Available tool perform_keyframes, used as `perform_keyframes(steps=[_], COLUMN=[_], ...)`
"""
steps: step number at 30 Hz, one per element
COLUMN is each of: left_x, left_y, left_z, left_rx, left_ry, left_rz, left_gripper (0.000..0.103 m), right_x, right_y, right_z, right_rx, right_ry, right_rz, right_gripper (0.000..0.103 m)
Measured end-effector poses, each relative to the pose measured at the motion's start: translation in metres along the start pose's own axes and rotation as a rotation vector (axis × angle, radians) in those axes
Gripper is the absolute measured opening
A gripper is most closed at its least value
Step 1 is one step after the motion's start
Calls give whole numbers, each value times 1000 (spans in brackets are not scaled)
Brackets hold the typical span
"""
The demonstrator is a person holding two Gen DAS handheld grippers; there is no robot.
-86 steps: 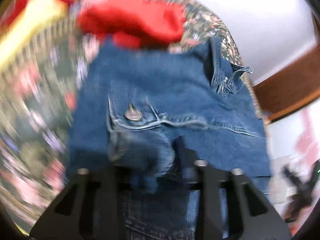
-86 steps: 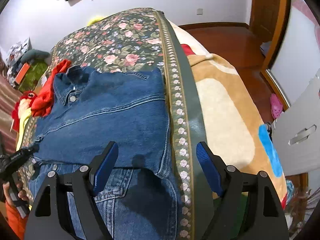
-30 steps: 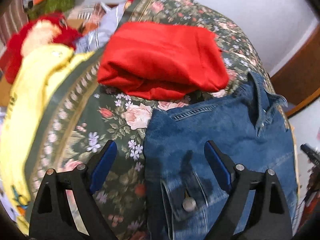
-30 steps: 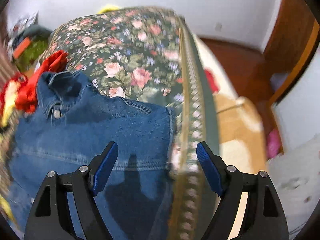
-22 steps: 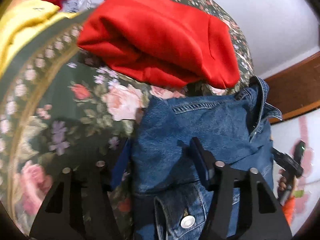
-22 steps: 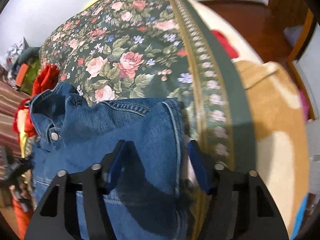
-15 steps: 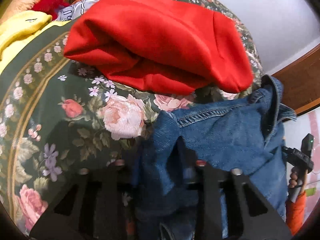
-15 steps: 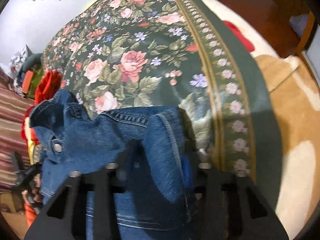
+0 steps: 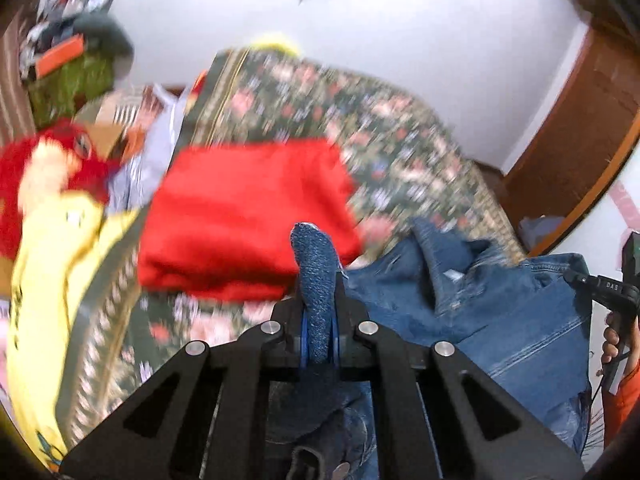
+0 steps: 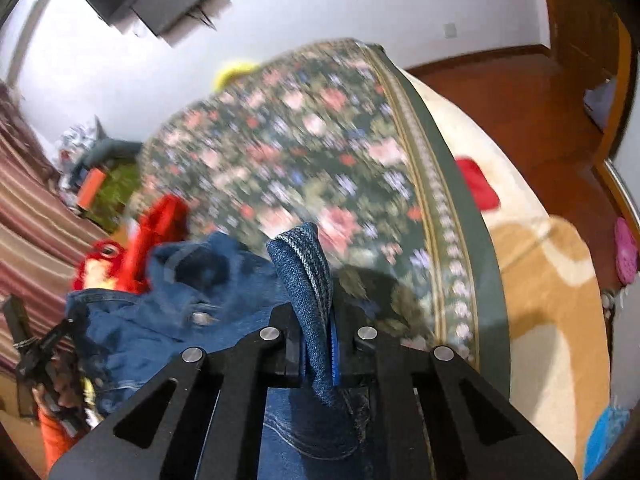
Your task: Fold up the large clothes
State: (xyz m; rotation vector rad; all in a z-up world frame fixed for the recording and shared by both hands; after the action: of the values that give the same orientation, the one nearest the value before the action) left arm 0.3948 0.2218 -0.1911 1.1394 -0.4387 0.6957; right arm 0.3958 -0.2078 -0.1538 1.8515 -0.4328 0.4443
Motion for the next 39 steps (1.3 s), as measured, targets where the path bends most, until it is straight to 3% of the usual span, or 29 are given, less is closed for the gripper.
perform_keyframes(steps=[5,8,11,15,18,24,33,36,39], left_x=[25,35,48,64,71,58,39,34,32], left_y=[18,17,6,-24,-55,-99,-132,-128,-120], left_z=[36,60,68,50,16,-46,-61,-55,-48], left_rx=[-84,-47,-14,81,138,104,209,232,264], left_ry=[-64,-171,-216,-215,-144,31,-24,-51,-69], left_rz=[66,92,108,94,41,-51,-122,-141,-162], left_gripper=[7,7,7,7,7,9,18,25,45], right_x=[22,34,44,58,62,56,41,41,40], right_y=[22,16,9,-18,-46,-98,-121,-111,-96], right_z=[-7,-13,-12,-2,10,28,32,30,23], right_rx=[22,11,-14,-85,-138,-201,-289,-346,-378], right_ry=[12,26,25,19,12,29,91,105,148], right_rz=[70,101,121,116,87,22,19,37,41], right_gripper=[7,7,7,7,7,7,14,22,34])
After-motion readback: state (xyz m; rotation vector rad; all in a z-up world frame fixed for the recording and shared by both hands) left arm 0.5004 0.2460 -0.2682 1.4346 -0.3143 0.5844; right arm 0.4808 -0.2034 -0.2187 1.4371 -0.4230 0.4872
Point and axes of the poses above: each gripper's, at about its wrist camera, not at the fingertips, and y roughly against the way its jaws point, z to its right, x to its top, the point moved 4 cm from there along -y, roughly the way its jaws point, and after that the axes turned 11 degrees about -x, right-handed, at the moved point
